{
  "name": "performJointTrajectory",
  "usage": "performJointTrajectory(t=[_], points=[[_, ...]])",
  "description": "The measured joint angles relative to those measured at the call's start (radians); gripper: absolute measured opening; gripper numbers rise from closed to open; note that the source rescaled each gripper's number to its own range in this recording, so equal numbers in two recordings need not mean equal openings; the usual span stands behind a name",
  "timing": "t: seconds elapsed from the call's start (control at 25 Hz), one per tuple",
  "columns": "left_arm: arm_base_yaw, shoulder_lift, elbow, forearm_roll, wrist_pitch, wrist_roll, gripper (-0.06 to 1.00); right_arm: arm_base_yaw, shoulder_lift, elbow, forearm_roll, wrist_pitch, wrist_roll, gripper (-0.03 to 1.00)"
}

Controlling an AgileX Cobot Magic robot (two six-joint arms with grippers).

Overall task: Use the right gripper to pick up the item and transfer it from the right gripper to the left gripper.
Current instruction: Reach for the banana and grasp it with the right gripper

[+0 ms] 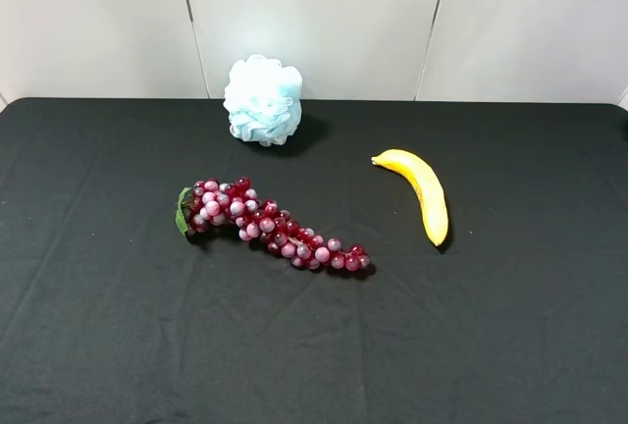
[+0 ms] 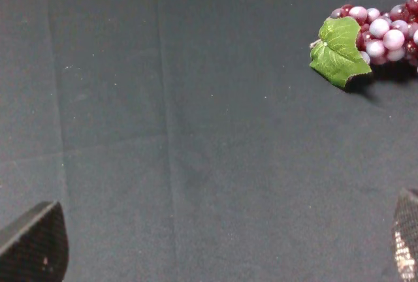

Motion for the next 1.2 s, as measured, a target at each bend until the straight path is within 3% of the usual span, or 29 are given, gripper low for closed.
performJointTrajectory(t=[0.24,0.48,0.68,1.2], points=[[0.0,0.0,0.0,0.0,0.0,0.0,0.98,0.144,0.198,-0.024,0.002,-0.006,0.008,1.0],[0.0,0.0,0.0,0.0,0.0,0.0,0.98,0.272,0.378,-0.054,-0.008,-0.02,0.113,1.0],[0.0,0.0,0.0,0.0,0.0,0.0,0.98,0.287,0.492,-0.092,-0.021,-0.033,0.18,1.0],[0.0,0.0,0.0,0.0,0.0,0.0,0.98,0.287,0.739,-0.112,-0.006,-0.247,0.222,1.0]])
